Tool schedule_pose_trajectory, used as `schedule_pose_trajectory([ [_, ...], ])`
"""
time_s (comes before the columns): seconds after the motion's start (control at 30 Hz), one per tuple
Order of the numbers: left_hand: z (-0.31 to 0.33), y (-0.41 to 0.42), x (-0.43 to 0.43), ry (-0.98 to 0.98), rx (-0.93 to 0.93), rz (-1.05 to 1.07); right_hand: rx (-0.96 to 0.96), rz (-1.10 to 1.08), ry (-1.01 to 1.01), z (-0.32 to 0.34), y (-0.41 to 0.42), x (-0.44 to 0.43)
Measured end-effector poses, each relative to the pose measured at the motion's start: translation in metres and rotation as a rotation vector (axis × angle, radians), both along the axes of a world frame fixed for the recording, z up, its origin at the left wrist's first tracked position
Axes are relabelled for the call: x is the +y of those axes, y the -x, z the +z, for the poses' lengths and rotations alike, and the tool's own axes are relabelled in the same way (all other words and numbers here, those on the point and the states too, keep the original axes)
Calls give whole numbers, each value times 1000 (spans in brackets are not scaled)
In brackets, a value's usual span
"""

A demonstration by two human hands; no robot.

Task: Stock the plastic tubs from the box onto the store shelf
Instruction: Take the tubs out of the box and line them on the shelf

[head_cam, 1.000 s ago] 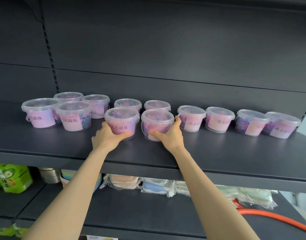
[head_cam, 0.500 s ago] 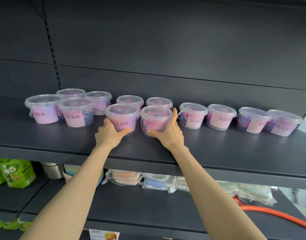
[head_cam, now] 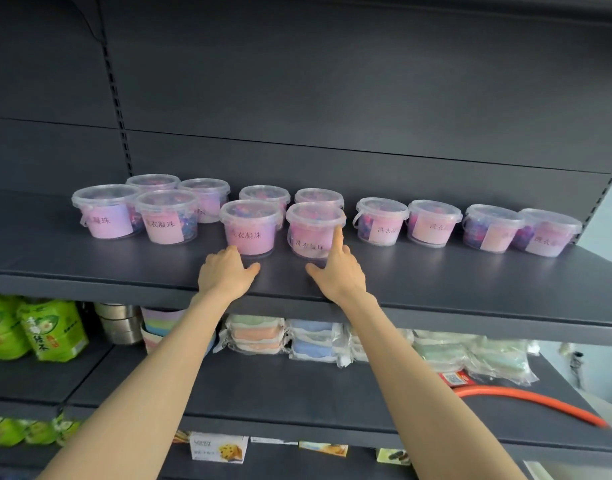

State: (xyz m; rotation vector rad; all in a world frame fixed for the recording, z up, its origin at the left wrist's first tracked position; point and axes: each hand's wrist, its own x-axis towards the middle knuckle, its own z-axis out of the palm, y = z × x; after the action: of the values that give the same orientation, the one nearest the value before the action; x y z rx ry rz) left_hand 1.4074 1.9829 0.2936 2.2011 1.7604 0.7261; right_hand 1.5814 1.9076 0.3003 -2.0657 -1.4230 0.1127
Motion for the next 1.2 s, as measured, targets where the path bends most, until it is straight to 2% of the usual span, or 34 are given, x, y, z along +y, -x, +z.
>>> schedule_pose_trajectory([
  [0.07, -1, 9, -23, -56, -3, -51, -25, 32, -1, 3, 6, -21],
  [0.23, 3, 45, -93, -237, -153, -208, -60, 106, -109, 2, 33, -81],
  [0.33, -9, 71, -145, -396, -178, -290, -42, 141, -202, -19, 54, -122],
  [0.4, -32, 88, -179, -425, -142, -330, -18, 182, -218, -46, 68, -153],
  [0.5, -80, 108, -229, -307, -122, -330, 40, 209, -134, -96, 89, -198],
  [0.67, -168, 138, -299, -29, -56, -296, 130, 205, 127, -180, 123, -259],
  [0.77, -197, 161, -322, 52, -12, -287, 44, 188, 233, -210, 146, -277],
  [0.9, -219, 202, -312, 153, -51, -256, 161, 215, 269, -234, 191, -265],
  [1.0, -241, 243, -291, 220, -104, -212, 175, 196, 313, -257, 232, -244],
  [1.2, -315, 326, -247, 524, -144, -164, 321, 76, 442, -325, 313, -210],
])
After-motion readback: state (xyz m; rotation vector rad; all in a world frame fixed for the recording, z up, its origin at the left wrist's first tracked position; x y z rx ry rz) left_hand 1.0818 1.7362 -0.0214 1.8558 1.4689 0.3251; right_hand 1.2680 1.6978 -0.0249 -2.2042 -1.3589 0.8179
